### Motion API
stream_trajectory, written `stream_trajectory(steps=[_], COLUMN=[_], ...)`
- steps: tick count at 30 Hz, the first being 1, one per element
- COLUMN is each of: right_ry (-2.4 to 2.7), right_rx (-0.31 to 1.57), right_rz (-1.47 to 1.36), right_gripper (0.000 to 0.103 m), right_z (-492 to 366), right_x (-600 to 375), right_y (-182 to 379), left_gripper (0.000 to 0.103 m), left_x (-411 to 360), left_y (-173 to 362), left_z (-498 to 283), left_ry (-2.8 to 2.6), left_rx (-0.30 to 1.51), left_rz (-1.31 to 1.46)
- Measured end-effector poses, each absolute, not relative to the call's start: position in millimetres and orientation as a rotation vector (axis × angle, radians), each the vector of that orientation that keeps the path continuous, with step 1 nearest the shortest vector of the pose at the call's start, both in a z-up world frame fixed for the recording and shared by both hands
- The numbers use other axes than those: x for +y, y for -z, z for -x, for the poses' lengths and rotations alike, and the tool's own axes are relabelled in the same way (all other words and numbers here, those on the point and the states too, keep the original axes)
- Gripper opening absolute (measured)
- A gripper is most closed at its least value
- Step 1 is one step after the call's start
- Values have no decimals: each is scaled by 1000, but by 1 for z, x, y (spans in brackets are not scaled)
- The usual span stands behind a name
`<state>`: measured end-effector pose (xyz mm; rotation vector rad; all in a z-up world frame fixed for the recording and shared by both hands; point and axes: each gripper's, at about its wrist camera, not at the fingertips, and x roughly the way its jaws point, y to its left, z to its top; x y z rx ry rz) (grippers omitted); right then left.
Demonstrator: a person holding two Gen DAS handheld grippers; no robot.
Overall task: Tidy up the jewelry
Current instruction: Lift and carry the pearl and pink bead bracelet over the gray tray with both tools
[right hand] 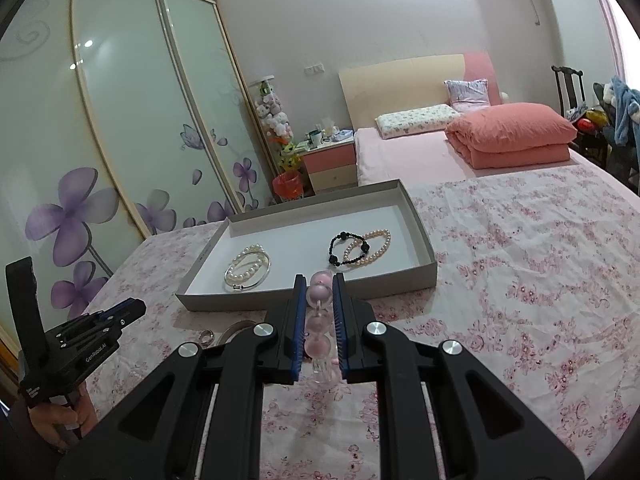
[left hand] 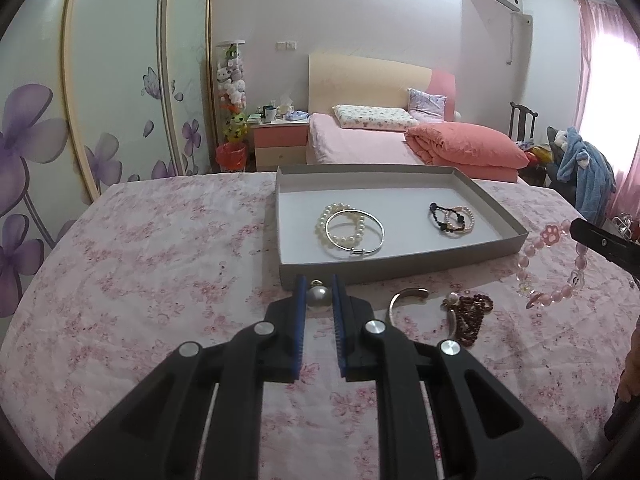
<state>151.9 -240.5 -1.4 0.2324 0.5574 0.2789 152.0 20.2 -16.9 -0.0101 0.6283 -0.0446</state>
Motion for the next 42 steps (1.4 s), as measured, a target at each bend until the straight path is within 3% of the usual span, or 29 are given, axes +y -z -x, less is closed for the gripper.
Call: stream_trajectory(steps=[26,42], right_ry=[-272,-247], right_rx=[358,278], right_rz=[-125,-115], right_gripper=[14,14], right_z=[-135,-179], right_x=[-208,-196], right_y=[-35,-57], left_gripper=[14,14], left_x=[-22,-23], left_y=[-18,-27], left_z=[-133,-186], left_ry=[73,47], left_rx=[433,385], left_rz=[-39,-27])
